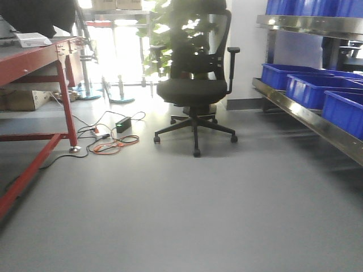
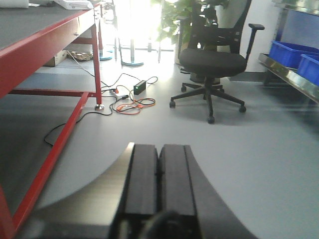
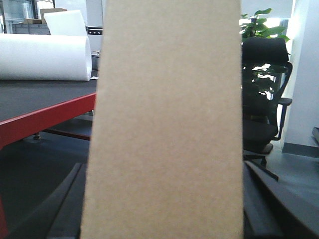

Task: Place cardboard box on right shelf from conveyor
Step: 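Drive to the steel shelf rack with blue bins, box held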

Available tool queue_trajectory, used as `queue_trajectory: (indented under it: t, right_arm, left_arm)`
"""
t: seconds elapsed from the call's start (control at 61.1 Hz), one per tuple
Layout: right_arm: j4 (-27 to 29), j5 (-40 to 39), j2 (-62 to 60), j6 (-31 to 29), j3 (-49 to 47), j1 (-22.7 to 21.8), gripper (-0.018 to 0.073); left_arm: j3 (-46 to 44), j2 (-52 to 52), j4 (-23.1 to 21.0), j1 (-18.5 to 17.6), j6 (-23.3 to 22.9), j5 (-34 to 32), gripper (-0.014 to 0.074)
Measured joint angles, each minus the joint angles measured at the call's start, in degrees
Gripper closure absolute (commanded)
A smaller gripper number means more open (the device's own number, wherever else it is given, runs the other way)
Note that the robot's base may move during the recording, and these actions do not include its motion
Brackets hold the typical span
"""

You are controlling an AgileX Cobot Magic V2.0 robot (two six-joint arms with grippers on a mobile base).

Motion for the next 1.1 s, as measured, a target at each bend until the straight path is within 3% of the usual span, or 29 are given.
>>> queue_trajectory:
  t: [1.096]
  right_arm:
    - [0.0,0.0,0.0,0.0,0.0,0.0,0.0324]
  left_arm:
    - [0.0,0.0,0.0,0.0,0.0,0.0,0.0713]
